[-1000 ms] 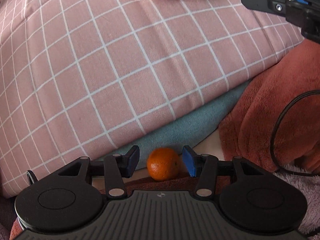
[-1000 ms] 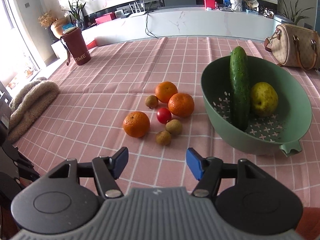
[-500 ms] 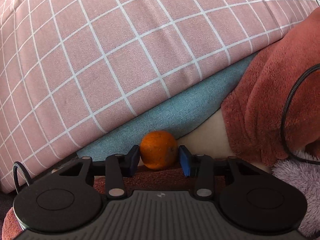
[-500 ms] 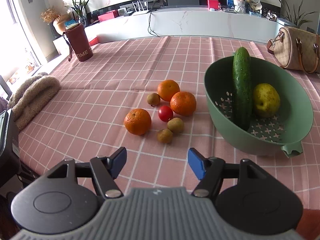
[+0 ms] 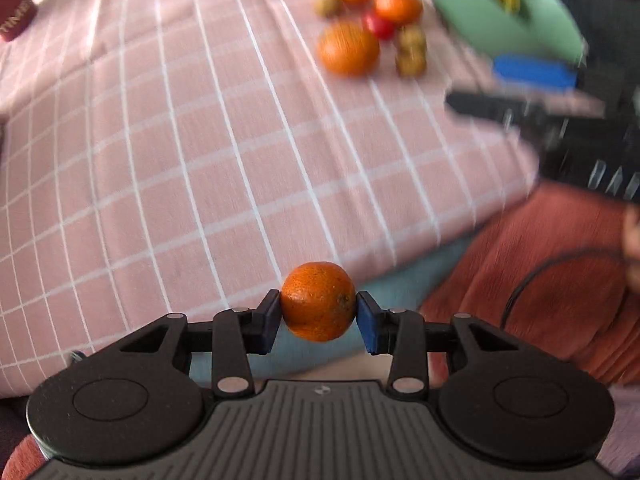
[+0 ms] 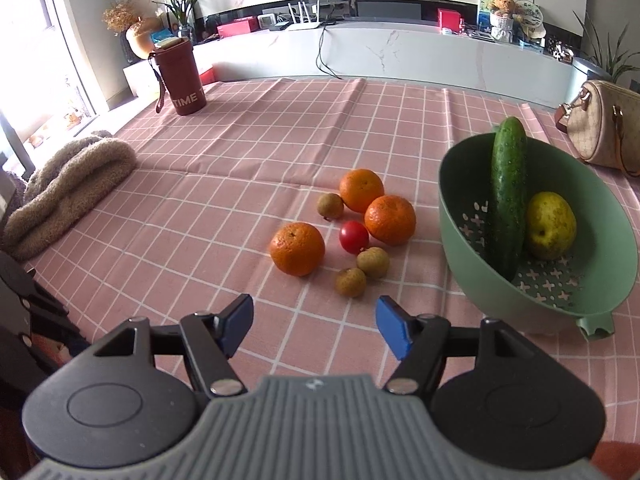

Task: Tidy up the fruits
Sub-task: 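Grasp the orange lying off the table edge with the left gripper, then grasp an orange on the table with the right gripper while the left carries its orange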

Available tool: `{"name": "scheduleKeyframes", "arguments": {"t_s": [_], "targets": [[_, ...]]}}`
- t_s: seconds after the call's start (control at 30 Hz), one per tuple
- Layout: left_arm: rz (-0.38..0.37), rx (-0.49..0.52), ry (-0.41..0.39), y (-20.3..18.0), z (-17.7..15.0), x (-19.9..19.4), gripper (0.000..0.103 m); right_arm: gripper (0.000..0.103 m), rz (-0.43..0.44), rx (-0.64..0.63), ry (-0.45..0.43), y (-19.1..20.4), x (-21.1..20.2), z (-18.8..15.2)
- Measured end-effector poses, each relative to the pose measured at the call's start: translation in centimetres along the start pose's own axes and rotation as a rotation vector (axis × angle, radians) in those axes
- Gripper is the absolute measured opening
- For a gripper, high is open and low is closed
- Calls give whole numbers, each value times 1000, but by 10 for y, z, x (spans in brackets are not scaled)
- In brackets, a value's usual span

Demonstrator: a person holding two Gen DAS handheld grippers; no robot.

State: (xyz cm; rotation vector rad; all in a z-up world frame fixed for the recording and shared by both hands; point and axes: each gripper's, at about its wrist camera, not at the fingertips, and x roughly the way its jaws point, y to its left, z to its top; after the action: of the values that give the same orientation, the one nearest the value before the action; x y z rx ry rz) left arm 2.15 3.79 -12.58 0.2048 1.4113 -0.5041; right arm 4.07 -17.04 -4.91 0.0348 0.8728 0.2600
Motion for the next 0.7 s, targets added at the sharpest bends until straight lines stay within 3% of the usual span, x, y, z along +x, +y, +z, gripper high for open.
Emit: {"name": "scheduleKeyframes", "arguments": {"t_s": [0.13, 0.2, 0.37, 0.5, 0.7], "targets": [[-4, -102, -171, 20, 15, -11, 45, 62, 25, -17, 4, 6, 12, 9], [4, -130, -215, 26, 24, -9, 45, 59, 26, -30, 4, 10, 21, 14], [33, -195, -240, 39, 47, -4, 45, 51, 29, -70, 10, 17, 44, 23], [14, -219, -240, 46, 69, -20, 45, 50, 25, -86, 12, 20, 60, 29], [16, -192, -237, 45, 75, -21, 45, 45, 3, -108, 17, 23, 77, 33]]}}
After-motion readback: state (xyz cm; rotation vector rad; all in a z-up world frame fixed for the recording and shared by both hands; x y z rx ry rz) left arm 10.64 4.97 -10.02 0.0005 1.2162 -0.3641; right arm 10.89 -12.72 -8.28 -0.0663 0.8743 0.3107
